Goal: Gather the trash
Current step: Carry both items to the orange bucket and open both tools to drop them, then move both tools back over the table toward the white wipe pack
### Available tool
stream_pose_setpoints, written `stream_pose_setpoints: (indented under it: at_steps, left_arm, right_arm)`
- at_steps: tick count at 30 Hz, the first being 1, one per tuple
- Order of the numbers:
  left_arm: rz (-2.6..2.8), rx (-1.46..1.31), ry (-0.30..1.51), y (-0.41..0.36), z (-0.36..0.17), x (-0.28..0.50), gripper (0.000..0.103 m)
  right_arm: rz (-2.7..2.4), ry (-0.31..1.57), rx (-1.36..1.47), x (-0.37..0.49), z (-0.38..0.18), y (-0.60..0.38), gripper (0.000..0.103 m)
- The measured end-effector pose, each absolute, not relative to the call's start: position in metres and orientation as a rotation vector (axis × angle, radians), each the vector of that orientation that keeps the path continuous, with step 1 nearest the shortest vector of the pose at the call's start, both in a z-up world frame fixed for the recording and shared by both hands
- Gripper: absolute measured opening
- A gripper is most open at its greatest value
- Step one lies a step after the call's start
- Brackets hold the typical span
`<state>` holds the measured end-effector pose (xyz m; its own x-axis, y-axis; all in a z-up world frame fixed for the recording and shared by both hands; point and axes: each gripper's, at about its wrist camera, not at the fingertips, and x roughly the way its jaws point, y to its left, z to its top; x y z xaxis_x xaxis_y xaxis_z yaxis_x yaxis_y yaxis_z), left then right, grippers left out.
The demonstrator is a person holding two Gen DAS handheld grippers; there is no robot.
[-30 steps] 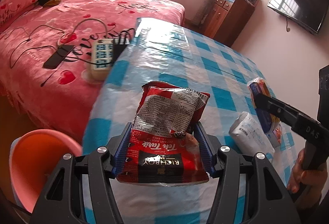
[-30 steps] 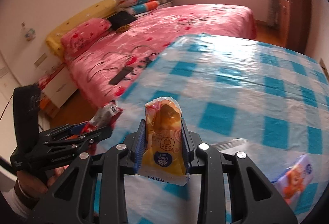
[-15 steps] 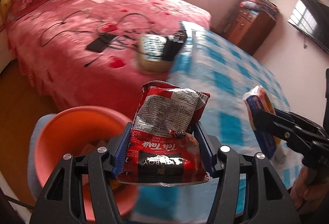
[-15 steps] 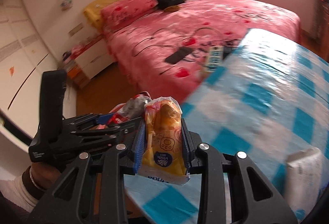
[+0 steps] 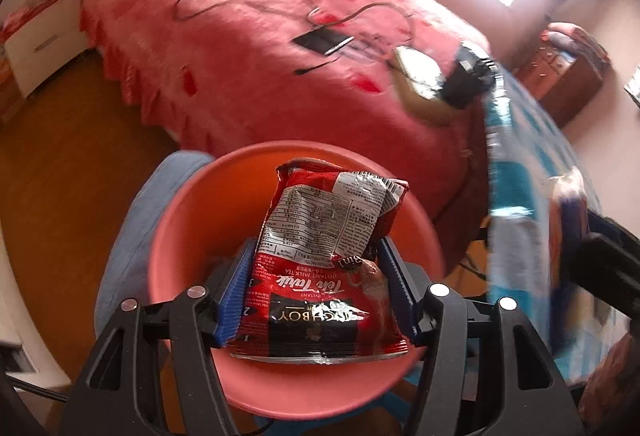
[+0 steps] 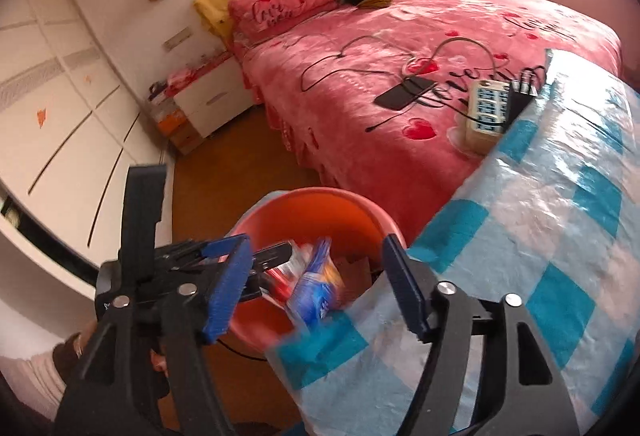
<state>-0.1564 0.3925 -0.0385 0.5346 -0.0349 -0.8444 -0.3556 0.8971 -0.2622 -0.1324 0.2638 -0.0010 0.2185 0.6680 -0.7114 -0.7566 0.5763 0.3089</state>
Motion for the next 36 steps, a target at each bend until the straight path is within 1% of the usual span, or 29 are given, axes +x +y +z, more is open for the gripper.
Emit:
stream_pose_setpoints:
  at_steps: [1,2,3,4,8,12,15,20,26,31,36]
  left_arm:
    - [0.21,-0.44,0.997,0.396,-0.041,-0.157,0.065]
    - [0.217,-0.44,0.993,0.397,-0.042,-0.158,0.069]
    - [0.227,-0.437,0.986,0.399,-0.042,-0.16,0.075]
    - [0.247,-0.425,0.974,0.4,-0.041,-0.163,0.078]
    - [0.266,-0.4,0.958,0.399,-0.034,-0.162,0.08]
    - [0.267,-0.375,0.938,0.39,-0.021,-0.161,0.084]
    - [0.254,-0.363,0.915,0.38,-0.009,-0.157,0.085]
    - [0.202,-0.34,0.89,0.358,0.009,-0.146,0.085]
    - [0.146,-0.335,0.878,0.332,0.019,-0.136,0.085]
    - [0.099,-0.326,0.876,0.307,0.025,-0.128,0.085]
    - [0.057,-0.307,0.886,0.283,0.029,-0.121,0.085]
  right_arm:
    - [0.993,0.924,-0.112,-0.13,-0.003,0.265,0.078]
    - [0.984,0.925,-0.107,-0.129,-0.008,0.268,0.081]
    - [0.966,0.931,-0.093,-0.125,-0.012,0.268,0.083]
    - [0.952,0.935,-0.073,-0.124,-0.014,0.265,0.083]
    - [0.908,0.912,-0.034,-0.118,-0.008,0.246,0.087]
    - [0.802,0.853,-0.061,-0.12,-0.003,0.227,0.088]
    - [0.744,0.828,-0.087,-0.13,-0.005,0.213,0.088]
    - [0.683,0.814,-0.103,-0.17,-0.011,0.193,0.088]
    - [0.6,0.79,-0.09,-0.188,0.008,0.165,0.088]
    - [0.54,0.768,-0.065,-0.188,0.017,0.145,0.088]
    - [0.478,0.755,-0.042,-0.167,0.023,0.086,0.088]
